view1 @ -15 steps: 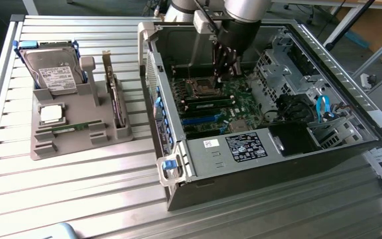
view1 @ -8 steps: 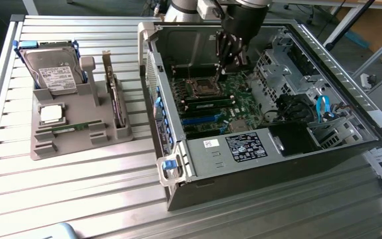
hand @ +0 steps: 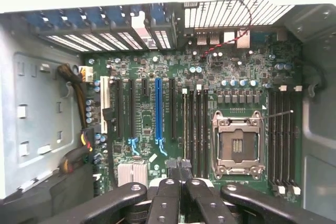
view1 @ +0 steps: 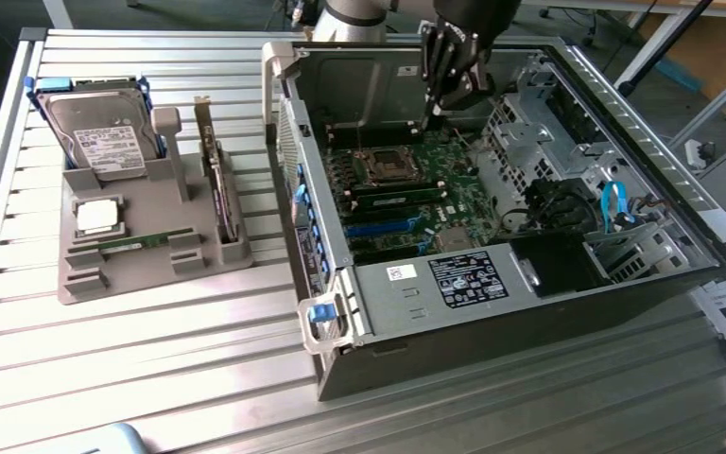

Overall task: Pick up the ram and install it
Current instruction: 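Press down the ram until it locks into place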

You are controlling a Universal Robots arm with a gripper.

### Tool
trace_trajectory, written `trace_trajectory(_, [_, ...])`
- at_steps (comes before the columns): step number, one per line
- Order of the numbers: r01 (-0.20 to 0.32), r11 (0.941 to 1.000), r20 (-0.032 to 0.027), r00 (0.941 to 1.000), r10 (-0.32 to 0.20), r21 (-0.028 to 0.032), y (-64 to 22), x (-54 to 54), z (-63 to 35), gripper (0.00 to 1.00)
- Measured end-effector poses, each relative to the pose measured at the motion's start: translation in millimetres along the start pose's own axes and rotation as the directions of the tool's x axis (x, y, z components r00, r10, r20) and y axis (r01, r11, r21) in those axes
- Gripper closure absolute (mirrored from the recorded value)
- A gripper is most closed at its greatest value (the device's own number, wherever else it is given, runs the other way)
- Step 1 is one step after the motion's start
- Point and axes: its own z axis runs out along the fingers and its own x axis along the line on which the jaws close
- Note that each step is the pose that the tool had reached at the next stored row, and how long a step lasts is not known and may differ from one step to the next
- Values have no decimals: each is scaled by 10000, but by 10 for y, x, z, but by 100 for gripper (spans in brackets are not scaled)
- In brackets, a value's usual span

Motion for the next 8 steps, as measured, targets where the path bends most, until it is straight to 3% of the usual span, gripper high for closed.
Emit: trace_trajectory(8, [0,10000,-4,10000,0,0,1,5,-58,89])
